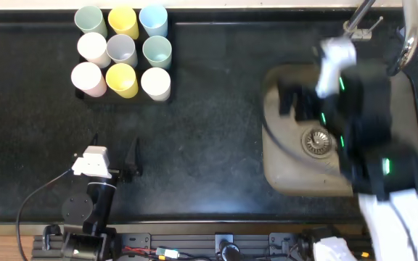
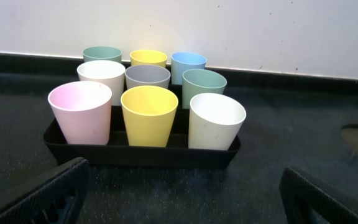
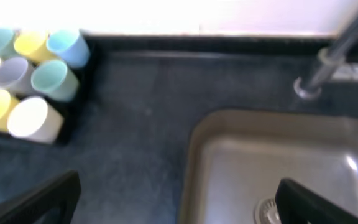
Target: Store Cups
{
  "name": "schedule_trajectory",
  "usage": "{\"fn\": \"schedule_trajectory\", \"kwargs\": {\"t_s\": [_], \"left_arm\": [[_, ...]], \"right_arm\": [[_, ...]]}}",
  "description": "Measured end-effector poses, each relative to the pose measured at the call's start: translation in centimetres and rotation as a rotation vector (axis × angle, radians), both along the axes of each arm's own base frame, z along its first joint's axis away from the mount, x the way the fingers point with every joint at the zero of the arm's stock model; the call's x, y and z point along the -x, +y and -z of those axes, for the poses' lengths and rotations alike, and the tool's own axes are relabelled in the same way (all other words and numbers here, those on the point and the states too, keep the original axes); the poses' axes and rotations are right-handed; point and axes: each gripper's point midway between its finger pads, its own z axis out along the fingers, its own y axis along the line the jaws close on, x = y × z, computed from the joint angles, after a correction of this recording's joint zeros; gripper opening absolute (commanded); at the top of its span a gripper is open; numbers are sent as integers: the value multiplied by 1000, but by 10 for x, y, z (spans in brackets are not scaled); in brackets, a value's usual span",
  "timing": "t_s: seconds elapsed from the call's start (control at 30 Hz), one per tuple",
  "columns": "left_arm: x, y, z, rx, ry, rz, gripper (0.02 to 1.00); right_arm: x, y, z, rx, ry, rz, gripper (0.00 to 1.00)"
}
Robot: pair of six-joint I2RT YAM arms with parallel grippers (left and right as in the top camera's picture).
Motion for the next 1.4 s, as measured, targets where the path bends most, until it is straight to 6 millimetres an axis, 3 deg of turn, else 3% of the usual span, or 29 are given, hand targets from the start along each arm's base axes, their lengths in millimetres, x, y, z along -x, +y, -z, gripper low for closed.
{"fn": "schedule_trajectory", "kwargs": {"t_s": [0.1,0.23,0.53,0.8,1.03,1.4], "left_arm": [[0,0,0,0,0,0,1000],[0,0,0,0,0,0,1000],[0,0,0,0,-1,3,1000],[0,0,0,0,-1,3,1000],[0,0,0,0,-1,3,1000],[0,0,0,0,-1,3,1000]], "right_arm": [[24,-15,7,-27,-144,38,996],[45,-21,2,-65,-386,50,996],[62,-21,28,-109,-723,38,998],[66,-21,58,-113,-771,36,996],[56,-22,119,-89,-613,49,998],[55,-27,121,-80,-609,74,998]]}}
